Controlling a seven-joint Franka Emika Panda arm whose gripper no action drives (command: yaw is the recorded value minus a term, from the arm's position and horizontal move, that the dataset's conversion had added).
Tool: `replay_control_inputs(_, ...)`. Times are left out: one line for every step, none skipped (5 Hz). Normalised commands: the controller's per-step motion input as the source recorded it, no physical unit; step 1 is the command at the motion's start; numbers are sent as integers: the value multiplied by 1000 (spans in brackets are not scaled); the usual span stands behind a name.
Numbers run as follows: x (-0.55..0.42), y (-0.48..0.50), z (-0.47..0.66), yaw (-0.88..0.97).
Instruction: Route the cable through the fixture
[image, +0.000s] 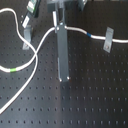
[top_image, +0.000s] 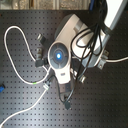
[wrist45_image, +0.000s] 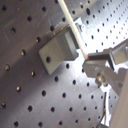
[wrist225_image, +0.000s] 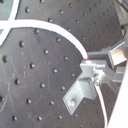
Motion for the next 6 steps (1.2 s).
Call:
replay_control_inputs(0, 0, 0, -3)
replay_control_inputs(-119, -27, 164, 51)
replay_control_inputs(-131, -22, 419, 74)
replay_control_inputs(-103, 143, 572, 29)
replay_control_inputs(-49, 361, 561, 0)
replay_control_inputs(-39, 282, 571, 0)
